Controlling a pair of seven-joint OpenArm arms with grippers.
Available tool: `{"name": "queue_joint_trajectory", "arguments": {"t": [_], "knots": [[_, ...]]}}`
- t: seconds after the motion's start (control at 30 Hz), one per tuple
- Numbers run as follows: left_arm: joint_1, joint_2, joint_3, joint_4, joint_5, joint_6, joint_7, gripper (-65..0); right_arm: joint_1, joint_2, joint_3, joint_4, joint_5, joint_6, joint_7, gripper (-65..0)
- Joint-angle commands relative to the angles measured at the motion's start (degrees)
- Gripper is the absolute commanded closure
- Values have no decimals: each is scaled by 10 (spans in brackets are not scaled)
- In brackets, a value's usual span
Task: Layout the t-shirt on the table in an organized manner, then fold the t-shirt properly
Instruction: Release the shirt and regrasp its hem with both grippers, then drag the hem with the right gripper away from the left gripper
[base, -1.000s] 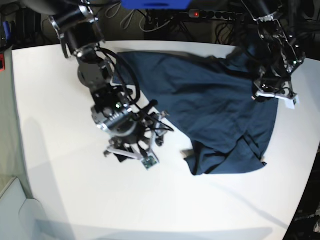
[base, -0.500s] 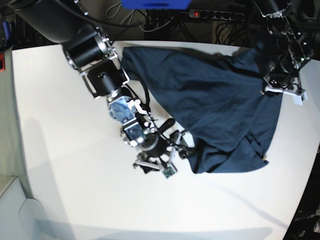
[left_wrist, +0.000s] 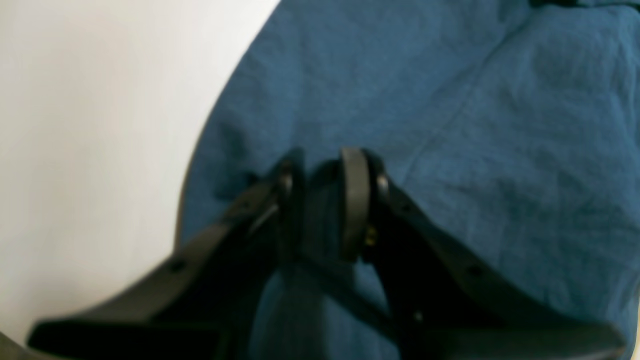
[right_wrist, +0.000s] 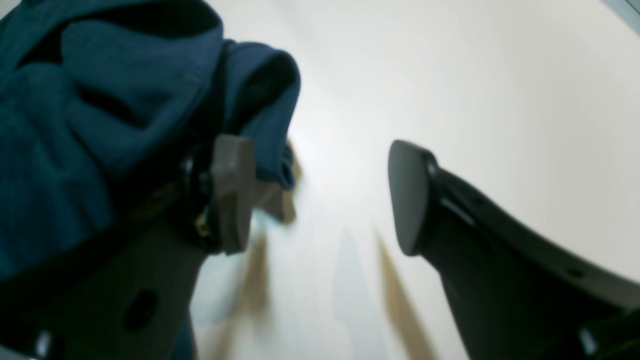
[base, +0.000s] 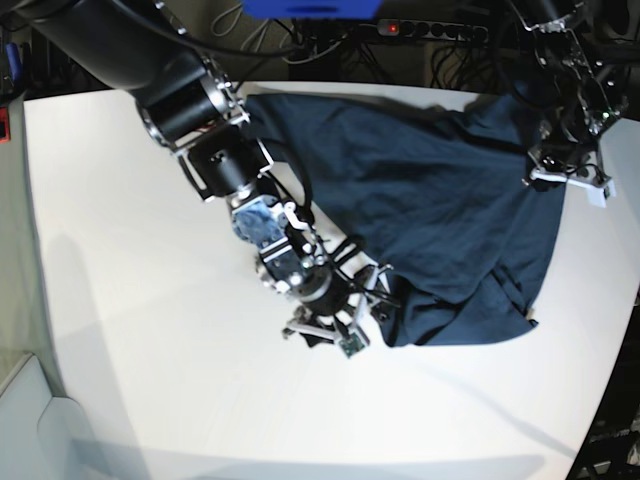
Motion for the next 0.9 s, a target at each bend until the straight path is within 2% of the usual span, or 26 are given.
{"name": "queue_joint_trajectory", "arguments": {"t": [0.0, 0.27, 0.43, 0.57, 0.7, 0.77, 0.87], "knots": [[0, -4, -2, 5, 7, 3, 9, -123, 18, -6, 1, 7, 4, 0, 18, -375], [-1, -2, 0, 5, 7, 3, 11, -123, 17, -6, 1, 6, 4, 0, 18, -373], [-1, -1, 3, 5, 5, 3, 12, -123, 6, -6, 1, 6, 4, 0, 68, -373], [-1, 6, 4, 4, 8, 3, 12, -123, 3, -6, -16, 4, 4, 0, 79, -373], [9, -10, 42, 2, 44, 3, 14, -123, 3, -6, -75, -14, 4, 0, 93, -373], [26, -16, 64, 9, 70, 3, 11, -123, -4, -6, -83, -13, 4, 0, 95, -373], [53, -32, 49, 34, 73, 3, 10, -123, -12, -6, -83, 0, 4, 0, 95, -373]]}}
